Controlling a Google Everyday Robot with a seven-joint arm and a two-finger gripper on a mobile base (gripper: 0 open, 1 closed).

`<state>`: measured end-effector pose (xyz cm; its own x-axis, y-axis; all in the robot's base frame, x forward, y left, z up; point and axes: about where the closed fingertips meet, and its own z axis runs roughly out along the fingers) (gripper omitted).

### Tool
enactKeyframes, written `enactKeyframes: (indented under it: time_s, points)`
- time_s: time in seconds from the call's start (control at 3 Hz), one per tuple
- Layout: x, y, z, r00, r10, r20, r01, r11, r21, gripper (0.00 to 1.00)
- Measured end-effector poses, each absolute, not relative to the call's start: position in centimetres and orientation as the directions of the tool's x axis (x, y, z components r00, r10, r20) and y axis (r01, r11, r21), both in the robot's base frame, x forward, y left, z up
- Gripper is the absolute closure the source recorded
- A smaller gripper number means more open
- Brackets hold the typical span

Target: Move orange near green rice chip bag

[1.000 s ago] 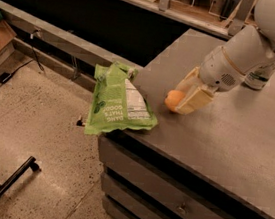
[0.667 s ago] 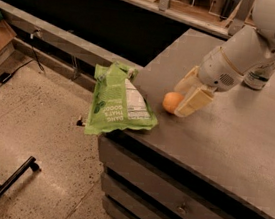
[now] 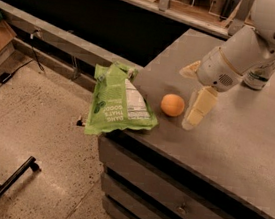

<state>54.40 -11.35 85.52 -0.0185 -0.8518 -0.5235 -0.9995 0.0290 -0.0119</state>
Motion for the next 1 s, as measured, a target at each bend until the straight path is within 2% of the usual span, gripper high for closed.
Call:
enactKeyframes:
  time_s: [0.67,1.0]
  points:
    - [54.3,-12.1,86.3,-0.024,-0.83,-0.557,-0.998,0.048,-0.028,0.0]
    - [53.5,-15.0,88.9,-0.035,-0.828,-0.559,-0.987,0.116,-0.109,0.0]
